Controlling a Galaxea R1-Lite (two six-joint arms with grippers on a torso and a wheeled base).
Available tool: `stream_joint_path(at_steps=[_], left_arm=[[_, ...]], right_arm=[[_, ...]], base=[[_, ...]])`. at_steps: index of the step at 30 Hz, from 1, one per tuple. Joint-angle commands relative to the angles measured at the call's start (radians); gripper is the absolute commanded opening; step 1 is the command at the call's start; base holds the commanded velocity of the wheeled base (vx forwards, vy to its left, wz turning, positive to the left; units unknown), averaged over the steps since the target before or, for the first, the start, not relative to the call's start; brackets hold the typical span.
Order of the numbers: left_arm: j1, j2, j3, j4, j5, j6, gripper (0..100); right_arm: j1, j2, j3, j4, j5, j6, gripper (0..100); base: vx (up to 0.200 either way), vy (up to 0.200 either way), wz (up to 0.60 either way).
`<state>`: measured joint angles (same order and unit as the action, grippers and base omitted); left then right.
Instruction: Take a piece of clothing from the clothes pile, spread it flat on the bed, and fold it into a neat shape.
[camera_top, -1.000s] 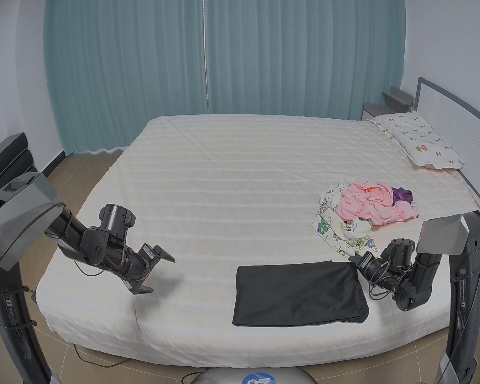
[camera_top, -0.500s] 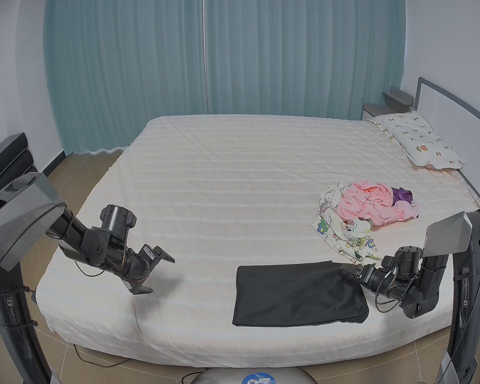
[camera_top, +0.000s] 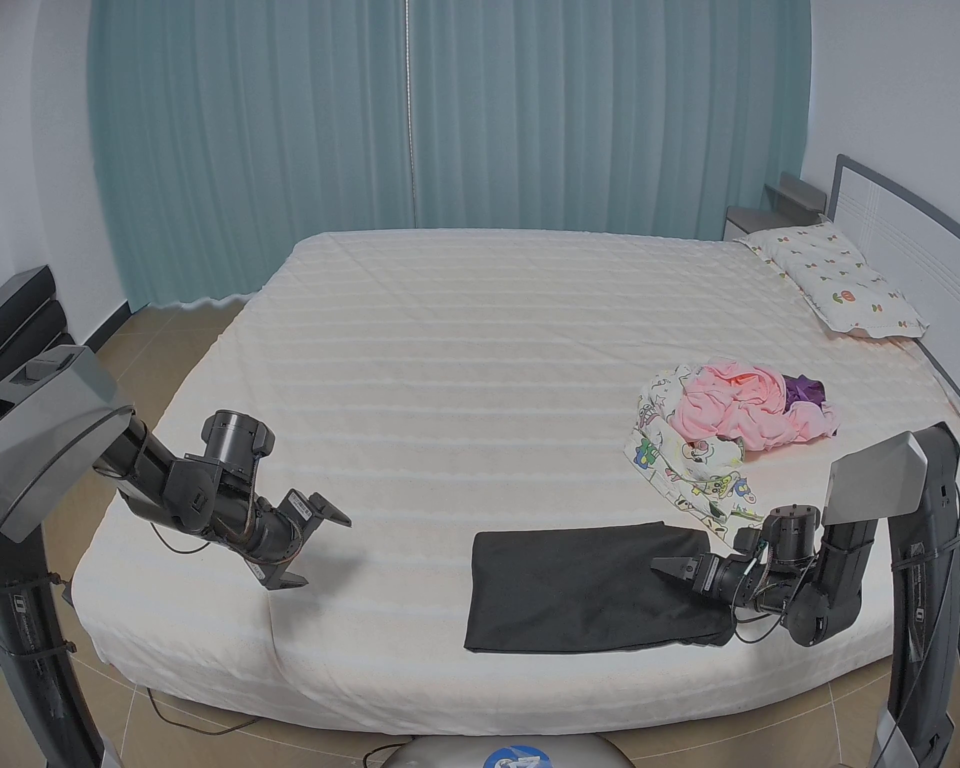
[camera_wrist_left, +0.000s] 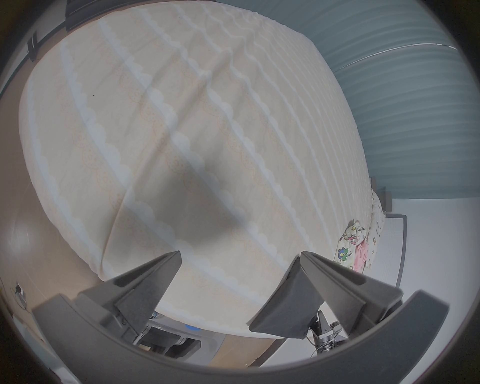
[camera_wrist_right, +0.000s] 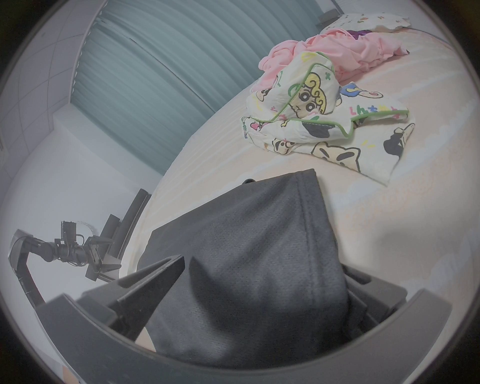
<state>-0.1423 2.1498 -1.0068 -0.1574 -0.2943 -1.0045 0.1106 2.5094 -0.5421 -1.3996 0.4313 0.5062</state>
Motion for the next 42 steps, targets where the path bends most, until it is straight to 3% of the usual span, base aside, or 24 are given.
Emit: stream_joint_path(at_steps=[1, 5, 6, 15, 22, 31, 42], left_arm=[[0.0, 0.001, -0.001, -0.001, 0.0, 0.0, 100], [0.0, 0.002, -0.001, -0.001, 0.0, 0.0, 100], [0.0, 0.002, -0.001, -0.001, 0.0, 0.0, 100], [0.0, 0.002, 0.001, -0.002, 0.0, 0.001, 100], [0.0, 0.004, -0.001, -0.001, 0.001, 0.0, 100], [-0.002, 0.005, 0.001, 0.001, 0.001, 0.0, 100], [-0.002, 0.004, 0.002, 0.001, 0.003, 0.0, 100]], right_arm=[[0.032, 0.016, -0.012, -0.001, 0.014, -0.001, 100], [0.04, 0.017, -0.004, -0.002, 0.024, -0.018, 100], [0.04, 0.016, -0.001, -0.004, 0.029, -0.028, 0], [0.03, 0.013, 0.013, -0.025, 0.043, -0.032, 0], [-0.002, 0.011, 0.093, -0.168, 0.06, -0.025, 0], [-0.069, -0.032, 0.145, -0.17, 0.149, -0.023, 0], [-0.083, -0.04, 0.157, -0.17, 0.159, -0.023, 0]], base=[[0.0, 0.0, 0.0], [0.0, 0.0, 0.0], [0.0, 0.0, 0.0], [0.0, 0.0, 0.0], [0.0, 0.0, 0.0], [0.0, 0.0, 0.0], [0.0, 0.0, 0.0]])
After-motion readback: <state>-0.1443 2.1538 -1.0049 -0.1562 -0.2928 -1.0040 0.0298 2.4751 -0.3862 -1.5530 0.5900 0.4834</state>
